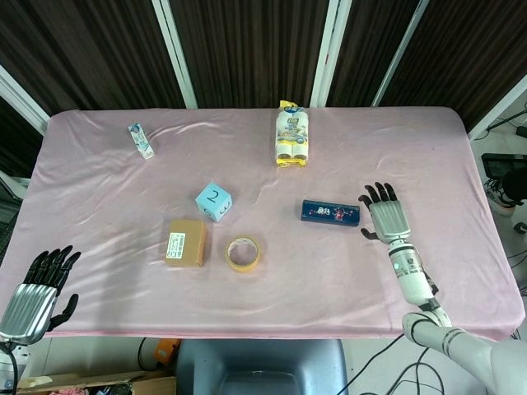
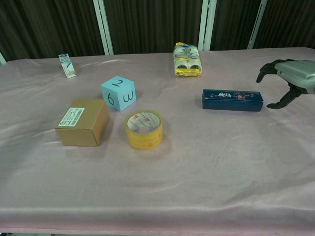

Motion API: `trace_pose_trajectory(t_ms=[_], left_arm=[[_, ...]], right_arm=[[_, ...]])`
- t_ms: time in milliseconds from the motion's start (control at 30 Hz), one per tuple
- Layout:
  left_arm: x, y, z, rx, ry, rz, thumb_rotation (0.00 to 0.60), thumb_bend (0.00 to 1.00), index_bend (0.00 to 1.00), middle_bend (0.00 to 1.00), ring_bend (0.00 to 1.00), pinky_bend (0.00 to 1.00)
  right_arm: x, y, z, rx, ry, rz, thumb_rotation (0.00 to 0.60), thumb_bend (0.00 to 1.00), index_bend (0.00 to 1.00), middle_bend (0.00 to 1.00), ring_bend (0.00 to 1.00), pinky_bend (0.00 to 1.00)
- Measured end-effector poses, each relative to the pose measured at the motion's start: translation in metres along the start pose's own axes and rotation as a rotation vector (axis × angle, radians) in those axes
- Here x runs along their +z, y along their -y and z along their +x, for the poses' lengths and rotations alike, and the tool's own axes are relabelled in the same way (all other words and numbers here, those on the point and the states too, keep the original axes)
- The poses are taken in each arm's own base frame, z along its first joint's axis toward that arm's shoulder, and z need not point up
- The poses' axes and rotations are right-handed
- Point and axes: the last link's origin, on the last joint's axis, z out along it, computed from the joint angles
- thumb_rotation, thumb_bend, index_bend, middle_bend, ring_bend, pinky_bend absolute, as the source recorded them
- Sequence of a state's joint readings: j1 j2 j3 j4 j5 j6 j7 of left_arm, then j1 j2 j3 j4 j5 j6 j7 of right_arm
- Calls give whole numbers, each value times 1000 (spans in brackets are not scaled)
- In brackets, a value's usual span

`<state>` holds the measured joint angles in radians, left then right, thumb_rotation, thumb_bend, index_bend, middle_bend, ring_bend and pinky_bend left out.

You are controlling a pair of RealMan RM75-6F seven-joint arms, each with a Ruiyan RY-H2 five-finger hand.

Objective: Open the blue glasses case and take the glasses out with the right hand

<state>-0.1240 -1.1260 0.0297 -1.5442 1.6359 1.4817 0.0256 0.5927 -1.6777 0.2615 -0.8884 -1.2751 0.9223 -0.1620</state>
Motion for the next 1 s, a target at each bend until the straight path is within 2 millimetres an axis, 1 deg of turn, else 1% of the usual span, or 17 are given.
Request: trace_pose_trajectory(t_ms=[167, 300, 600, 700, 867, 1000], left_arm=[[0, 0, 0, 2, -5, 3, 600, 422, 0, 0, 0, 39], [0, 0, 0, 5, -8, 7, 600, 422, 0, 0, 0, 38], [1, 0, 0, 6, -8, 9, 600, 422, 0, 0, 0, 39], [1, 1, 0, 7, -9, 13, 600, 422, 0, 0, 0, 39], [2, 1, 0, 8, -10, 12, 600, 422, 0, 0, 0, 38], [1, 0, 0, 9, -10, 11, 600, 423, 0, 0, 0, 39]], right_arm=[[11, 8, -2, -5, 24, 9, 600, 433, 431, 229, 29, 0], [13, 12, -2, -27, 26, 27, 600, 465, 441, 230, 34, 0], [15, 10, -3, -43, 44, 24, 600, 502, 450, 230, 34, 0], [17, 10, -5, -54, 57, 25, 600, 529, 479, 230, 35, 0], [18, 11, -3, -60, 64, 29, 600, 604, 521, 230, 35, 0], [18, 9, -1, -59, 62, 27, 600, 616, 544, 230, 35, 0]])
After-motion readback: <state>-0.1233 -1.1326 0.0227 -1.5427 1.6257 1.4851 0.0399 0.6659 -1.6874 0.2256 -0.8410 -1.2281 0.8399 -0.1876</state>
